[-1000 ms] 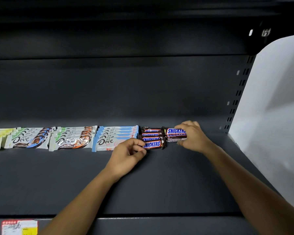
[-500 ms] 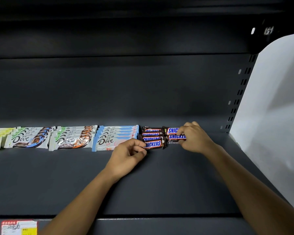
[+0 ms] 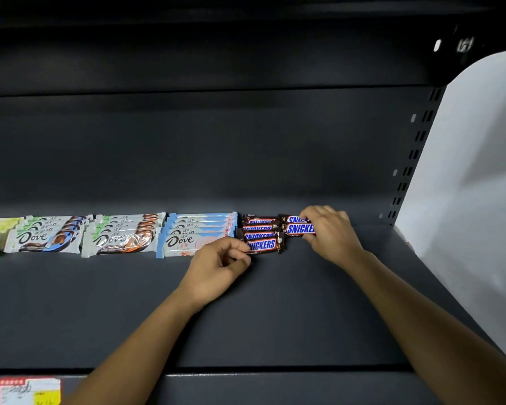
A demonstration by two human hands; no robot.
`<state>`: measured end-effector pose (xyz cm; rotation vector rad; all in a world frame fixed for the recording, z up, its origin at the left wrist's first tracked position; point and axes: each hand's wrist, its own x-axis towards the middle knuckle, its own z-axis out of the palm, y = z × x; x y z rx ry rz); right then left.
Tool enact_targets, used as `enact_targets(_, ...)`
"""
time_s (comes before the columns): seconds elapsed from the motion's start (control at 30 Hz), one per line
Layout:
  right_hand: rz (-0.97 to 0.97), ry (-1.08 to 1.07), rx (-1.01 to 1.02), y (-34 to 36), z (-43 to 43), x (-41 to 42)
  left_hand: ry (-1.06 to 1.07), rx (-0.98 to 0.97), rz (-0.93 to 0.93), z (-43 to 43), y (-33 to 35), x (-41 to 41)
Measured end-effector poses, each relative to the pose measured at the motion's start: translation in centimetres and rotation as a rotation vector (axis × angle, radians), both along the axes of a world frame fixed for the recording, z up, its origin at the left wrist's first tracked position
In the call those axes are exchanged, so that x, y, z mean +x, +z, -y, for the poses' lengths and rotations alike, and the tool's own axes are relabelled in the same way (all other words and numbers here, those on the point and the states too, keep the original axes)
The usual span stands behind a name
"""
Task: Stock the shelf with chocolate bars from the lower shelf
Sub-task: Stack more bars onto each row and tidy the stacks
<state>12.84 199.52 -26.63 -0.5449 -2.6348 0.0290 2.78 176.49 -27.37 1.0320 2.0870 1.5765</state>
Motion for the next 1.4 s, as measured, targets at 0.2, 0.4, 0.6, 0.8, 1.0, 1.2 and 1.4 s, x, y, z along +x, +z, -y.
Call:
enact_targets(0.2, 0.026, 0.012, -0.05, 0.4, -0.3, -0.3, 0.006, -0.015, -0.004, 0.1, 0.2, 0.1)
enact_targets(0.4, -0.007, 0.0, -0.095, 0.7, -1.1, 0.1, 0.015, -0.019, -0.005, 0.3, 0.3, 0.2)
enact_targets(0.6, -0.01, -0.03, -0.075, 0.5, -1.3, 0.7, 0.013, -0.032, -0.021, 0.2, 0.3, 0.2)
enact_targets(0.8, 0.026, -0.041, -0.081, 0.8, -1.1, 1.0, 0.001, -0.042, -0.055, 0.4, 0.3, 0.3)
enact_targets(1.0, 0.034, -0.018, -0.108, 1.2, -0.7, 0.7, 0.141, -0.134, -0.665, -0.2, 1.1, 0.5)
enact_targets(1.2, -0.139, 0.149, -0.1, 1.6, 1.4, -0.1, 0.199, -0.359, -1.213, -3.5, 1.6, 0.5)
enact_targets(1.4, -0.011, 0.171, -0.037, 1.8, 3.1, -1.0, 0.24, -0.475, -1.327, -4.7, 0.8, -0.3)
